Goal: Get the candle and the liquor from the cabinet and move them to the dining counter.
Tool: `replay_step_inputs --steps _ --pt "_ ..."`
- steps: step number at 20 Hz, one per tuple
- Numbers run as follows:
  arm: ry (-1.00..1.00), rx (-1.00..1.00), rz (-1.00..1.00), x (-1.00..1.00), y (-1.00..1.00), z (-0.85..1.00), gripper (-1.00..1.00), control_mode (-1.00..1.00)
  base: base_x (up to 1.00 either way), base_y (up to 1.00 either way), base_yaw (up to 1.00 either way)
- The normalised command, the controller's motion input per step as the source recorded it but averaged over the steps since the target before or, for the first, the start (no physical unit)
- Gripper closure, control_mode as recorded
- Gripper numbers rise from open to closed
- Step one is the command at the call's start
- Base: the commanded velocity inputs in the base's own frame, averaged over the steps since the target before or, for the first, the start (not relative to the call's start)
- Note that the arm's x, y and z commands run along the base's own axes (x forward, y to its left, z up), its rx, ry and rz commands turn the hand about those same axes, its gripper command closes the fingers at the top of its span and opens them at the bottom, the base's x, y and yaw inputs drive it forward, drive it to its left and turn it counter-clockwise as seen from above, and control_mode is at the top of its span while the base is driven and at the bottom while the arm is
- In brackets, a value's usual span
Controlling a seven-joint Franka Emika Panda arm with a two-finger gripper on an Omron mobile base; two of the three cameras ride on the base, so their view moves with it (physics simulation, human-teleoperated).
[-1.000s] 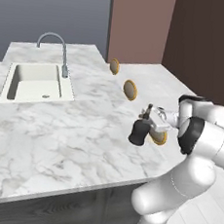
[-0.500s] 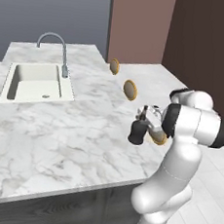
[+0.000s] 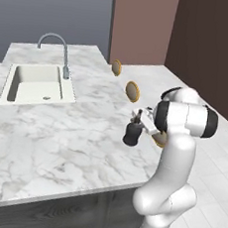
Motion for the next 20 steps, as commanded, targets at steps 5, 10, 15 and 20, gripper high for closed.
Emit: replay_step_inputs --steps 5,10,15,20 --pt "-0.12 -0.03 0.07 0.29 0.06 -0.17 1.00 -1.00 0.00 0.00 0.00" --pt "-0.07 -0.04 0.08 0.29 0.00 -0.19 1.00 -1.00 0.00 0.00 0.00" --pt "0.00 0.00 0.07 0.35 0.00 -0.21 1.00 -1.00 0.00 0.00 0.00" --pt "0.00 0.00 0.07 0.36 0.00 -0.22 1.00 -1.00 0.00 0.00 0.00"
